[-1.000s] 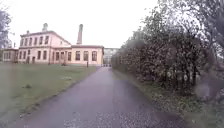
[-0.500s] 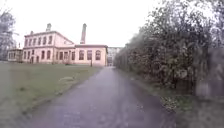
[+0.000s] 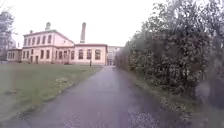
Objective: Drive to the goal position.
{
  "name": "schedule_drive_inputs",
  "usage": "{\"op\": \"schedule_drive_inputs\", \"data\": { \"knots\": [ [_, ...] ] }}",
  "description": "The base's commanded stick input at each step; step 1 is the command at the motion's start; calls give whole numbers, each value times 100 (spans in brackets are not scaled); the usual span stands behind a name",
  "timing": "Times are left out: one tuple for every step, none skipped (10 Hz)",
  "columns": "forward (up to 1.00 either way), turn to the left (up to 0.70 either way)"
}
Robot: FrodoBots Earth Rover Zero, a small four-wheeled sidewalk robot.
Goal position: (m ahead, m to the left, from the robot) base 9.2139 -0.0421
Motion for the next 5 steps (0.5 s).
{"op": "schedule_drive_inputs", "data": {
  "knots": [
    [85,0],
    [85,0],
    [85,0],
    [85,0],
    [85,0]
  ]
}}
